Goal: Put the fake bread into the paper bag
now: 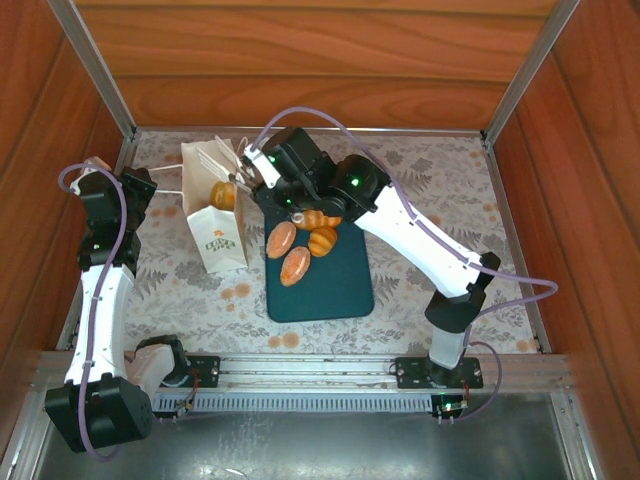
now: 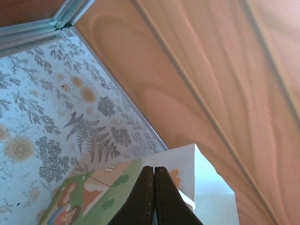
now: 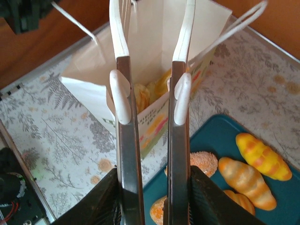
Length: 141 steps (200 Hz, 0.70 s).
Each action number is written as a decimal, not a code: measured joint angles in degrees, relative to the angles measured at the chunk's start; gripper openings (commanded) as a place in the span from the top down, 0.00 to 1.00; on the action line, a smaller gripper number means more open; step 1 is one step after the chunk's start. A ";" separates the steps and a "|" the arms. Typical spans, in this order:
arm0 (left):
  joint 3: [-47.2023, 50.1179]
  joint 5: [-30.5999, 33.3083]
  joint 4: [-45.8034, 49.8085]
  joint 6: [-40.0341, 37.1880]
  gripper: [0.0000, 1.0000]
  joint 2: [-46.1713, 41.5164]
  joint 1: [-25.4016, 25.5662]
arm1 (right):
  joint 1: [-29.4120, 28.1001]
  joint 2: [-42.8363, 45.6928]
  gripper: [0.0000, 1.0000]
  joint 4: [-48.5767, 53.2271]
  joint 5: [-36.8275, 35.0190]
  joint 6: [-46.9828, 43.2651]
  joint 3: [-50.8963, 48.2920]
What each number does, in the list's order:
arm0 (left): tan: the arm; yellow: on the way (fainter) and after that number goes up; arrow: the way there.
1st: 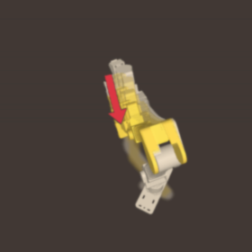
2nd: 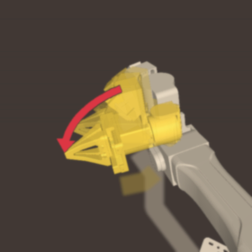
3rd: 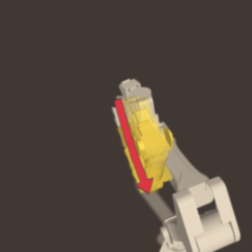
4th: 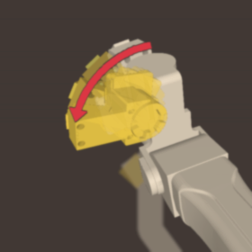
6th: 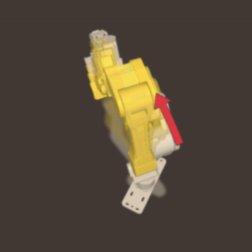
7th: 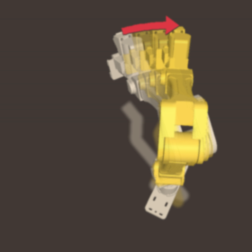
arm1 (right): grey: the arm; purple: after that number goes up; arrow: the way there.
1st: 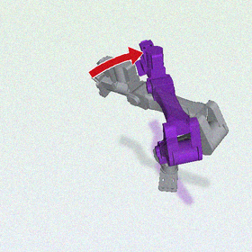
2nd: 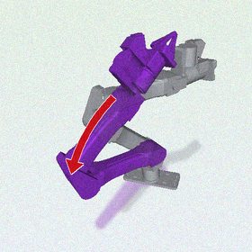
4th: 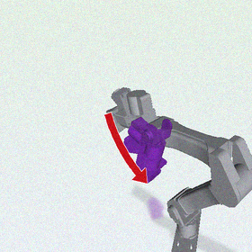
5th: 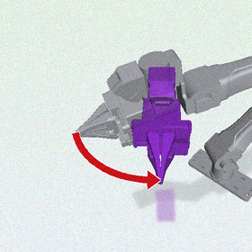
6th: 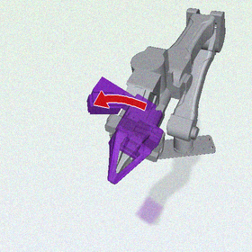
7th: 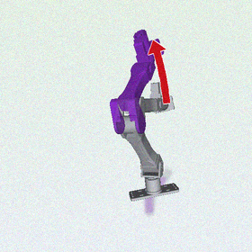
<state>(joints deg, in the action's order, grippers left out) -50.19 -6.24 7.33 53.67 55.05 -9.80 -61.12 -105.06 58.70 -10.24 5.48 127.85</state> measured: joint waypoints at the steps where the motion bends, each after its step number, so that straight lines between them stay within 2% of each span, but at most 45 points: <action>1: 0.00 0.00 -0.02 0.00 1.00 0.00 0.00 | 0.00 0.00 0.62 0.00 0.00 0.00 0.09; 45: 0.00 0.00 -0.02 0.00 1.00 0.00 0.00 | 0.00 2.89 0.63 -0.02 -0.50 0.52 1.44; 74: 0.00 0.00 -0.02 0.00 1.00 0.00 0.00 | 0.02 7.41 0.64 -0.61 -3.89 0.68 0.72; 110: 0.00 0.00 -0.02 0.00 1.00 0.00 0.00 | 0.90 16.22 0.64 -1.88 -9.09 1.92 -4.57; 141: 0.00 0.00 -0.02 0.02 1.00 0.00 0.00 | 3.52 22.77 0.64 -3.02 -12.00 5.53 -12.85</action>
<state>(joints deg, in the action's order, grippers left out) -50.19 -6.24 7.31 53.69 55.05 -9.80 -57.60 -82.28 55.68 -22.24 11.00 115.00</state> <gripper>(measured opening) 0.049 0.361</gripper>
